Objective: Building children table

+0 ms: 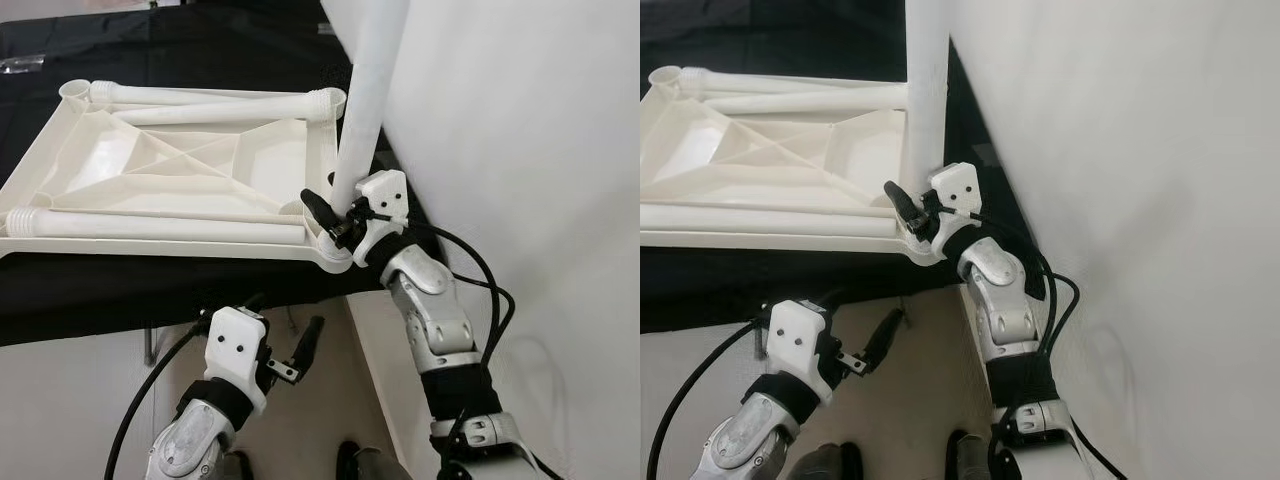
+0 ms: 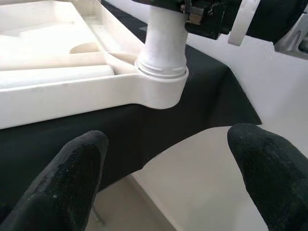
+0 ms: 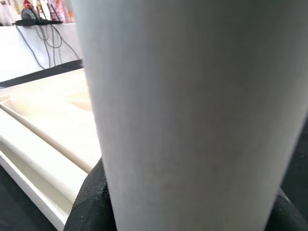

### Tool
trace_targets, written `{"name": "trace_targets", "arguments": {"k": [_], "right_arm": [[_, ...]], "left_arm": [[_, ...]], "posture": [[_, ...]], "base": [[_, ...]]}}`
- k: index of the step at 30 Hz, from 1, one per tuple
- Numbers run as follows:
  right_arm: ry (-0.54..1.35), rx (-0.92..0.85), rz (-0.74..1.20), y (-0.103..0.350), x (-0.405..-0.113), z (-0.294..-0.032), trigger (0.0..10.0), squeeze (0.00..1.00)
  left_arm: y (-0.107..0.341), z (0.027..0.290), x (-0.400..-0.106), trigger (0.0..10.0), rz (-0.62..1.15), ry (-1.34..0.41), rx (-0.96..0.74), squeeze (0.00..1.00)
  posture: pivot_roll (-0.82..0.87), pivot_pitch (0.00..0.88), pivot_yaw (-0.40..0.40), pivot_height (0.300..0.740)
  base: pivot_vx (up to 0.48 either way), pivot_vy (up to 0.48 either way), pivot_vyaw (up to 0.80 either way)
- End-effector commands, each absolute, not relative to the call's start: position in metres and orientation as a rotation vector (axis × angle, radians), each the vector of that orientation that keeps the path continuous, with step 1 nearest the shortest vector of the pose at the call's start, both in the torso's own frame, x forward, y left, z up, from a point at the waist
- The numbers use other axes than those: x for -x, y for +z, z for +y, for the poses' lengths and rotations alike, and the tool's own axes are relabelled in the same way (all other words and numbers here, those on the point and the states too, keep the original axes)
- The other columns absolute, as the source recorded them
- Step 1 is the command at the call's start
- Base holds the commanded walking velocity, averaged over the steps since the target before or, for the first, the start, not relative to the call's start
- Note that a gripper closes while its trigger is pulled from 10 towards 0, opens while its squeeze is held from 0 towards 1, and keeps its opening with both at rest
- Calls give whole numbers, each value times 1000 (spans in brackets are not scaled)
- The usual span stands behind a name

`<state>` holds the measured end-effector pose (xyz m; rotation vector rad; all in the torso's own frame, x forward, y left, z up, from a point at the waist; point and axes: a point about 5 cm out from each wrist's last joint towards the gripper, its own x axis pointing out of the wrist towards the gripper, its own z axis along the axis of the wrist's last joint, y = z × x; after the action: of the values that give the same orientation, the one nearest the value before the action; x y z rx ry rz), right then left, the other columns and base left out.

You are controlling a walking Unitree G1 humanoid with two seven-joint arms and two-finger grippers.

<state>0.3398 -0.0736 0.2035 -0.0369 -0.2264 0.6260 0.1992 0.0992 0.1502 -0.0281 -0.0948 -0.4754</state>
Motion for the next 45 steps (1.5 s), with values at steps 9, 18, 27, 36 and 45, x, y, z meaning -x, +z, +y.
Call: {"name": "trace_targets", "arguments": {"k": [9, 18, 27, 36, 45], "right_arm": [[717, 86, -170, 194, -328, -59, 10000, 0], [871, 127, -132, 207, -351, -87, 10000, 1000], [1038, 66, -123, 226, -365, -105, 10000, 0], [1301, 115, -115, 235, -368, -114, 10000, 0], [1386, 168, -133, 249, -373, -114, 0, 0]], "left_arm": [[145, 98, -197, 10000, -70, -471, 36, 0], [146, 97, -196, 10000, -70, -477, 36, 0], [146, 96, -196, 10000, -68, -481, 38, 0], [145, 96, -195, 10000, -63, -475, 37, 0], [143, 97, -193, 10000, -56, -479, 34, 0]], "posture": [[61, 255, -71, 740], [80, 258, -63, 740], [81, 258, -64, 740], [97, 254, -56, 740], [108, 247, -47, 740]], "base": [[0, 0, 0], [0, 0, 0], [0, 0, 0], [0, 0, 0], [0, 0, 0]]}}
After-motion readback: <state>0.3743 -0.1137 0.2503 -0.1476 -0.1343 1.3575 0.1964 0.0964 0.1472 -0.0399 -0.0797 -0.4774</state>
